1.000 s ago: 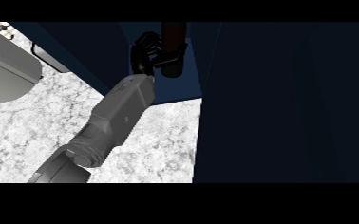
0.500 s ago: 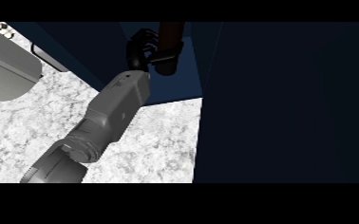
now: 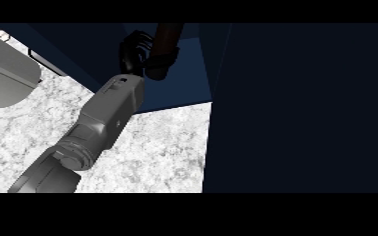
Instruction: Pick up the wine, place it into the cabinet and close the cabinet
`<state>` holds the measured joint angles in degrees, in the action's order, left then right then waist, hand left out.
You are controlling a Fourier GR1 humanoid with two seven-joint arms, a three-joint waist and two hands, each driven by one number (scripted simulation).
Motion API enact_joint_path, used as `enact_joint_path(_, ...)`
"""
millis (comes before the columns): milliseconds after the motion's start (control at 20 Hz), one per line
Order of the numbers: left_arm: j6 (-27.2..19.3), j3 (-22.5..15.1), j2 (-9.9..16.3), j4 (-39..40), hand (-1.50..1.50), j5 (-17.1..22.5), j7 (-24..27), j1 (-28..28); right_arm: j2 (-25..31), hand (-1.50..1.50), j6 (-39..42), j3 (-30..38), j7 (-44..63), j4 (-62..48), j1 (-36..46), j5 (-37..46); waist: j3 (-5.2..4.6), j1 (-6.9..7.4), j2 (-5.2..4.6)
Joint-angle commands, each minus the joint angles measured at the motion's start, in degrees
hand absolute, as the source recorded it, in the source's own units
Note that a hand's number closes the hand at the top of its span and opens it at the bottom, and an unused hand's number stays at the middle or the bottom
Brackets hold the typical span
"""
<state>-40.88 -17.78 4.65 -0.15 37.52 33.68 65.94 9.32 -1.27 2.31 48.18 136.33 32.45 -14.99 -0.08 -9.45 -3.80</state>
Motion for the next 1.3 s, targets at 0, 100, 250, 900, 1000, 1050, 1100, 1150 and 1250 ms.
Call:
enact_joint_path(0, -1.91, -1.06, 1.15, 0.15, 1.50, -1.18, -1.03, -2.09, 0.07, -1.50, 0.33, 0.14, 0.11, 1.22, -0.64, -0.95, -0.06, -0.36, -0.38)
enact_joint_path(100, -1.54, -1.36, 3.03, 0.14, 1.50, -1.54, -2.00, -2.05, -0.38, -1.50, -0.01, -0.03, 0.26, 1.78, -0.37, -1.36, -0.10, -0.28, -0.32)
enact_joint_path(250, -3.64, -2.79, 1.87, 0.12, 1.50, -3.09, -3.10, -2.80, -0.09, -1.50, 0.49, -0.52, -0.06, 1.30, 0.23, -0.68, -0.11, -0.22, -0.39)
enact_joint_path(900, 1.72, -2.44, 3.10, 0.10, -1.50, -2.90, -5.23, -2.21, -0.77, -1.50, 0.23, -1.34, 0.16, 0.38, 0.14, -0.18, -0.16, 0.14, -0.37)
enact_joint_path(1000, 4.27, -2.04, 4.89, 0.10, -1.50, -2.52, -3.90, -3.11, -0.22, -1.50, 0.52, -0.99, 0.27, 1.55, 0.33, -0.44, -0.22, 0.34, -0.22)
enact_joint_path(1050, 2.32, -2.18, 3.02, 0.10, -1.50, -2.70, -3.50, -3.69, 0.33, -1.50, -0.06, -0.32, 1.61, 1.43, 1.30, -0.72, -0.22, 0.50, 0.27)
enact_joint_path(1100, 2.93, -2.45, 5.10, 0.09, -1.50, -2.99, -3.85, -2.41, 0.00, -1.50, 0.29, -0.30, 0.51, 1.57, 1.39, -1.10, -0.18, 0.20, -0.15)
enact_joint_path(1150, 4.18, -3.14, 5.42, 0.09, -1.50, -3.69, -3.35, -2.24, 0.16, -1.50, 0.59, -0.92, 0.66, 0.72, 1.21, -0.55, -0.20, 0.70, -0.12)
enact_joint_path(1250, 5.62, -3.78, 4.74, 0.08, -1.50, -4.37, -2.85, -2.03, -0.15, -1.50, 1.16, -0.83, -0.21, 1.30, -0.70, -0.99, -0.04, 0.94, 0.17)
